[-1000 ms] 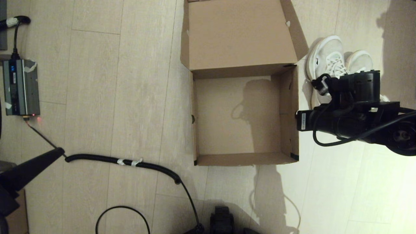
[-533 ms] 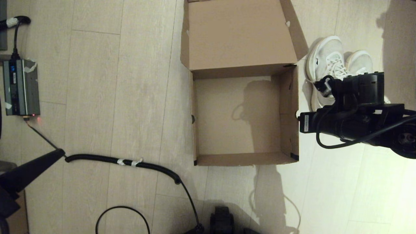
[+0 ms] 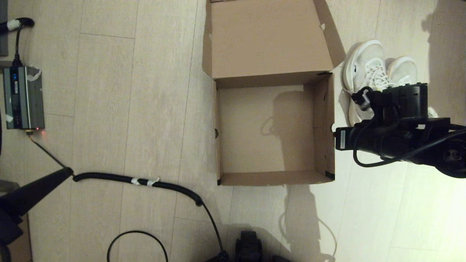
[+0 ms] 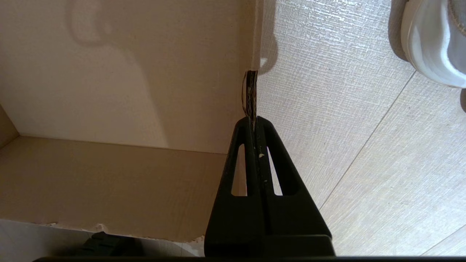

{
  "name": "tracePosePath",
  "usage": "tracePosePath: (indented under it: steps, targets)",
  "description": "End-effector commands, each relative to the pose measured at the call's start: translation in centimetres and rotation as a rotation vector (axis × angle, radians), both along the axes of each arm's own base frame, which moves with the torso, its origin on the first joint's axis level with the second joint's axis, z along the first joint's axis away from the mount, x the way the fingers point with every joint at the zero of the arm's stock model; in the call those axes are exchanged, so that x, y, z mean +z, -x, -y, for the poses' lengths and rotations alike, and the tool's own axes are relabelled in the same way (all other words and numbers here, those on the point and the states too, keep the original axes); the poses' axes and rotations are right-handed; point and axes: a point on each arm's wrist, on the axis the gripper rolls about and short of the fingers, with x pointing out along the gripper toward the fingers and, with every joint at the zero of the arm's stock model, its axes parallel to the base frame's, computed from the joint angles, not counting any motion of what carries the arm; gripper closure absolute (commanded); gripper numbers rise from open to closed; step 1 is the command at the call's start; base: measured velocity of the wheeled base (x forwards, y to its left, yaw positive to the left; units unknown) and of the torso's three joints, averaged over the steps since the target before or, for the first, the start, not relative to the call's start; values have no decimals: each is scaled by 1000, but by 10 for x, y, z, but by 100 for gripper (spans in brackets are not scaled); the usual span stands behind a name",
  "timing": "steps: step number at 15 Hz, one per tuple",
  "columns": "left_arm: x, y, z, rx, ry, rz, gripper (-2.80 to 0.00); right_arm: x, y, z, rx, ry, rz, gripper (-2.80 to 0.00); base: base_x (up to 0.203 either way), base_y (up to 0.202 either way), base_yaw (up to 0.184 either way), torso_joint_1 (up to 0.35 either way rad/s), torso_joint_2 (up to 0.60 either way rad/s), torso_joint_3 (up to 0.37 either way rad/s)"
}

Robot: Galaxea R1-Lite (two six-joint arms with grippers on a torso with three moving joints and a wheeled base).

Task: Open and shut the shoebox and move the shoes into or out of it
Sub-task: Put the shoes into the shoe box

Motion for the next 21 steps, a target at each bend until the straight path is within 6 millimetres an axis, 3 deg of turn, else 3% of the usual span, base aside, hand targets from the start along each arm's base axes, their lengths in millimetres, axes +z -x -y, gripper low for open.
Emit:
tracePosePath:
  steps: [1, 10, 18, 21]
  targets:
    - [0, 0, 0, -1, 2, 1, 0, -3, -4, -1, 0, 1, -7, 0, 0, 0, 0, 0, 0, 0]
    - [0, 2, 0, -1, 1, 7, 0, -7, 5, 1, 2, 9, -25, 0, 0, 0, 0, 0, 0, 0]
    - [0, 4, 1, -1, 0, 15, 0, -16, 37, -4, 42, 13, -67, 0, 0, 0, 0, 0, 0, 0]
    - [-1, 5, 1, -1, 0, 11, 0, -8, 32, 5, 8, 16, -36, 0, 0, 0, 0, 0, 0, 0]
